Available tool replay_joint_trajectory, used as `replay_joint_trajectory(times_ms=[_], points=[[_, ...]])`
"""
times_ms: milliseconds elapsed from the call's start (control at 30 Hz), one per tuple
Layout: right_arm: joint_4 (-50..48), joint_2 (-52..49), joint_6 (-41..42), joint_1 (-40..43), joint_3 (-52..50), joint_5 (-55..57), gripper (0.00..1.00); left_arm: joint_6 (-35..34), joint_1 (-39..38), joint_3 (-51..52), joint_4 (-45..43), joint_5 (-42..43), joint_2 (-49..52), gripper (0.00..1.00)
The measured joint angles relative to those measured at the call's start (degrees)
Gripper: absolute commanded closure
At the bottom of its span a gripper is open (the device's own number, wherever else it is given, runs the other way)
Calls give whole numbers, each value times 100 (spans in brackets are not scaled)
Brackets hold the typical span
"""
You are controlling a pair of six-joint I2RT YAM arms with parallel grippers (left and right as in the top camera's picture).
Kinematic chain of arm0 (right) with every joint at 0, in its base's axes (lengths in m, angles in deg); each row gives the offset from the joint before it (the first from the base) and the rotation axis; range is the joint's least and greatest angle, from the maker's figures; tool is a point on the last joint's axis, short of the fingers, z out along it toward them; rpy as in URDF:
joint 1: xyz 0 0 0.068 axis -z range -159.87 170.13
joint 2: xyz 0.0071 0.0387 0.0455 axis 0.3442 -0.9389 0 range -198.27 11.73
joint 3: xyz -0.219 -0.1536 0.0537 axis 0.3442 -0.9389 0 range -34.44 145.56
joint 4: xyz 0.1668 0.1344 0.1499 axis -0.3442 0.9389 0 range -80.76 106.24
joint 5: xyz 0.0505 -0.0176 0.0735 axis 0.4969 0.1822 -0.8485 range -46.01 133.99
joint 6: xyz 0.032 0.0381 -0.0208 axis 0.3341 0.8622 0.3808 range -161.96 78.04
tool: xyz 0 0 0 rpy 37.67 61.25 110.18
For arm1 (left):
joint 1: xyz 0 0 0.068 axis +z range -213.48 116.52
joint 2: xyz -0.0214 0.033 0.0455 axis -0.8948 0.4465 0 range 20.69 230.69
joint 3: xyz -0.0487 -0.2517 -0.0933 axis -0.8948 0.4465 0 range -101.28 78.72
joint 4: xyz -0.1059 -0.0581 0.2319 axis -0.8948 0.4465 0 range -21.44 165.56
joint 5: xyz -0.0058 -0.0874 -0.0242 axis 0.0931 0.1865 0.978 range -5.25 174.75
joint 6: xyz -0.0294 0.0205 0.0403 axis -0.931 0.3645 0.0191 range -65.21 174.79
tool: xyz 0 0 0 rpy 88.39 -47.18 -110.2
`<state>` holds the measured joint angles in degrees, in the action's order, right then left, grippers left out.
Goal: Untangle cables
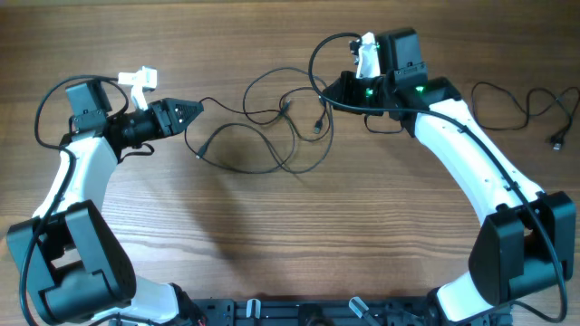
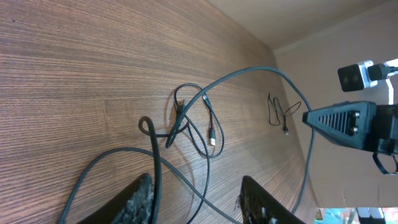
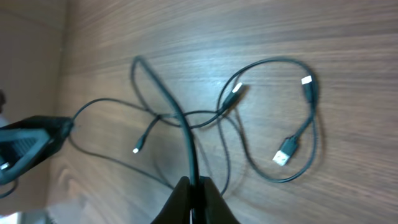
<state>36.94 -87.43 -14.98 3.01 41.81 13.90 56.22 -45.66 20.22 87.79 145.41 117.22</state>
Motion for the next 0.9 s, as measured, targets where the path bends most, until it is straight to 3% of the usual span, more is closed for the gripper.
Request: replay_joint_trajectory(times_ms=[233,367,633,667,733,900], points=[[15,0,2,-7,0,-330,96,-2,0,0,-2,-107,0,73],[15,-2,2,-7,0,-356,96,-48,0,2,-22,-181,0,71],[15,-2,2,-7,0,-358,96,-66,-409,0,-44,-675,0,75],[17,-2,2,-7,0,-358,96,-68,-492,2,-42,-772,0,79],[15,-2,2,-7,0,-358,96,-79,-660,2,-42,-997,0,96],[15,-2,2,-7,0,-358,96,-396,-953,4,-87,-1779,0,96]])
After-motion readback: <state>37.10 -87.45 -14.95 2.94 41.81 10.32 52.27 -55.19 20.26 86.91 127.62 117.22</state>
